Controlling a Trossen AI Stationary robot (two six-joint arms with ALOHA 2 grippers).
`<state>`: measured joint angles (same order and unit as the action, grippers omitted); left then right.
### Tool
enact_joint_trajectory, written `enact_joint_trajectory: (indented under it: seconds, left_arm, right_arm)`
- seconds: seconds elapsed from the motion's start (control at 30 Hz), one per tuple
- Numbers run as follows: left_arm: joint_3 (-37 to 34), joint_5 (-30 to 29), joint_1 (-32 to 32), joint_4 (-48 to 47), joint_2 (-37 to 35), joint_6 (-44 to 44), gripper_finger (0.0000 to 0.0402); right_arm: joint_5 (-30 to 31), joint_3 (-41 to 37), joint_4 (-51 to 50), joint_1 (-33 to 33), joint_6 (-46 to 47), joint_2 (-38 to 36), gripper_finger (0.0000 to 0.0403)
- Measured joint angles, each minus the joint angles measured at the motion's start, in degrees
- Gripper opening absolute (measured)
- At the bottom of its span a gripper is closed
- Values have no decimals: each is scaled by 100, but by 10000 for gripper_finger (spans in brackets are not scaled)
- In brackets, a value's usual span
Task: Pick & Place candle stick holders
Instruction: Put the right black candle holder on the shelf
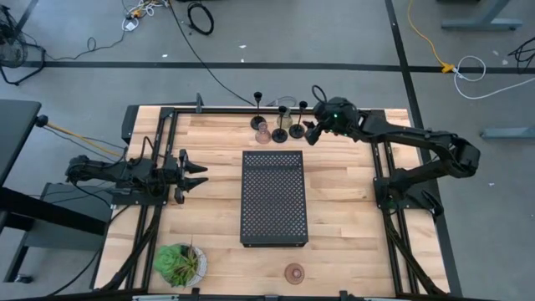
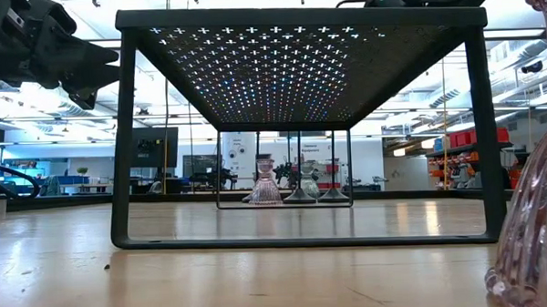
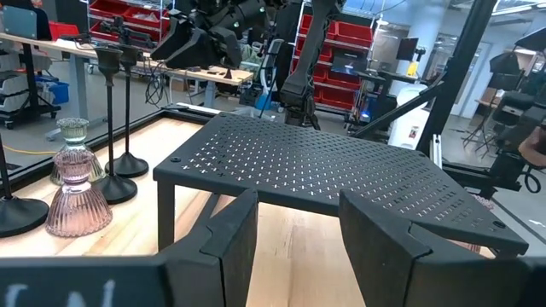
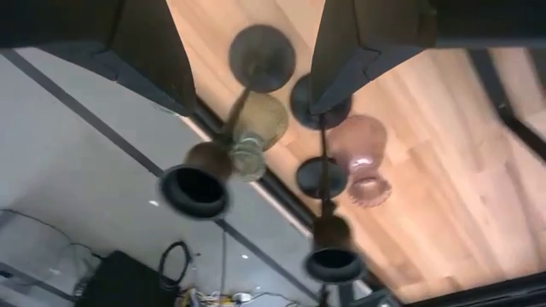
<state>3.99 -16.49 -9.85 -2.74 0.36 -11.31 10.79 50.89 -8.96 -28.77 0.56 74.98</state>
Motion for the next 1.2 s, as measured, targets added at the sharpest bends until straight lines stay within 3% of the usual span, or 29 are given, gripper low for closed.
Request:
enact_joint_trajectory:
  seconds: [0.3, 0.97, 1.2]
  left_arm:
    - [0, -2, 0, 2, 0, 11, 170]
    - [1, -42, 2, 1, 0, 61, 170]
    - [2, -44, 1, 2, 0, 192, 170]
  right_arm:
    - [425, 0, 300, -9, 46, 351, 231]
    - [583, 0, 1327, -87, 4, 1280, 230]
    - [672, 0, 1318, -99, -42, 1279, 178]
